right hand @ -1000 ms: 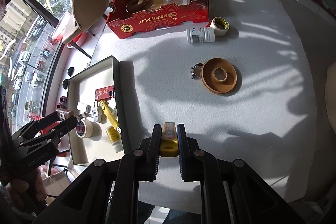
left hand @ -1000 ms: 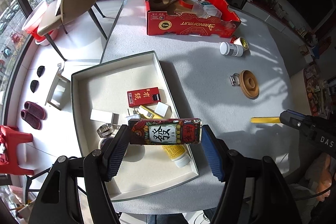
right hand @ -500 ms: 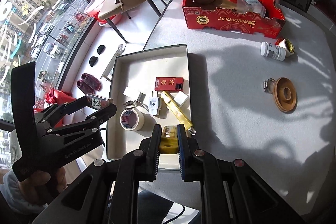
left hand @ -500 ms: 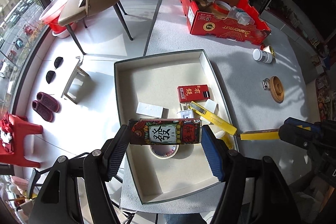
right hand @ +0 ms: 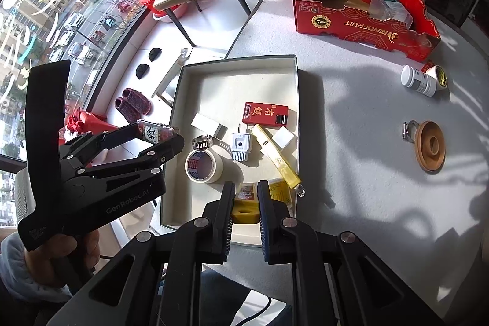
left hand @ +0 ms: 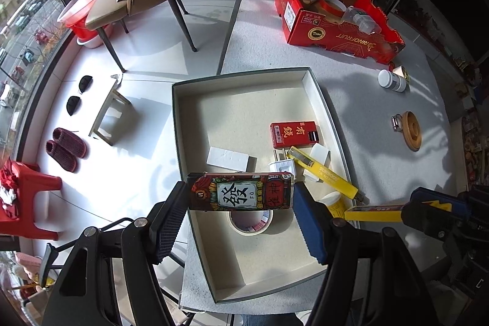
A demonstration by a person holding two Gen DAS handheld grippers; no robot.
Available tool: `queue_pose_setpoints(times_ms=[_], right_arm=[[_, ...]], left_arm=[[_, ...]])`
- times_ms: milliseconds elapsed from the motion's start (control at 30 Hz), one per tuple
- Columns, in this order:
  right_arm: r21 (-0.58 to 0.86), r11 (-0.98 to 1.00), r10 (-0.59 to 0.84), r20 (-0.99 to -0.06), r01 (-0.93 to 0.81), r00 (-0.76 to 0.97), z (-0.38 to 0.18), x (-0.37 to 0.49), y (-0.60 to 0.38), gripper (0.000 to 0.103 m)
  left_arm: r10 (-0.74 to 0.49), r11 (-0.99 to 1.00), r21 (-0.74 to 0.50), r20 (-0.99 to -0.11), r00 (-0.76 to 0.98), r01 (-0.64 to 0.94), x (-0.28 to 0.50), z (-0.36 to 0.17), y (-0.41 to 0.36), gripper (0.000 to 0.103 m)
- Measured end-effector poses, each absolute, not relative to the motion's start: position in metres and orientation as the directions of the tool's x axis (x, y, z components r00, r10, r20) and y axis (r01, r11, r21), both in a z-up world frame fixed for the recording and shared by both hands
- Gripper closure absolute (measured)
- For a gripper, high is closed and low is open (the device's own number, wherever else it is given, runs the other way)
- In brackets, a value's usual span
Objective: Organize rigid objects
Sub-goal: 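Carry the packet in the left tool and blade case in the right tool over the tray, then open the left tool to drop the packet while the right tool releases the blade case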
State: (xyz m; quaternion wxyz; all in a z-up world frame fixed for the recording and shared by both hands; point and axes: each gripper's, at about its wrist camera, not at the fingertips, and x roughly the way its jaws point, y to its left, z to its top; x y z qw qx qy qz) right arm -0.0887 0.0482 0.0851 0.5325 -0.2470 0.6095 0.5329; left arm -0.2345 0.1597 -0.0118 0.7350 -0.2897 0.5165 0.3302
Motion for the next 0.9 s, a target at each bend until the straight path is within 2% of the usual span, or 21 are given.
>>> queue_pose_setpoints(times_ms=[900], right_arm=[[0.456, 0.184, 0.125, -0.889, -0.871, -0.440, 0.058, -0.124, 0.068, 0.087]], left_arm=[[0.163, 0.616, -0.072, -0.962, 0.217, -0.784, -0.222, -0.030, 0.174, 0.031]])
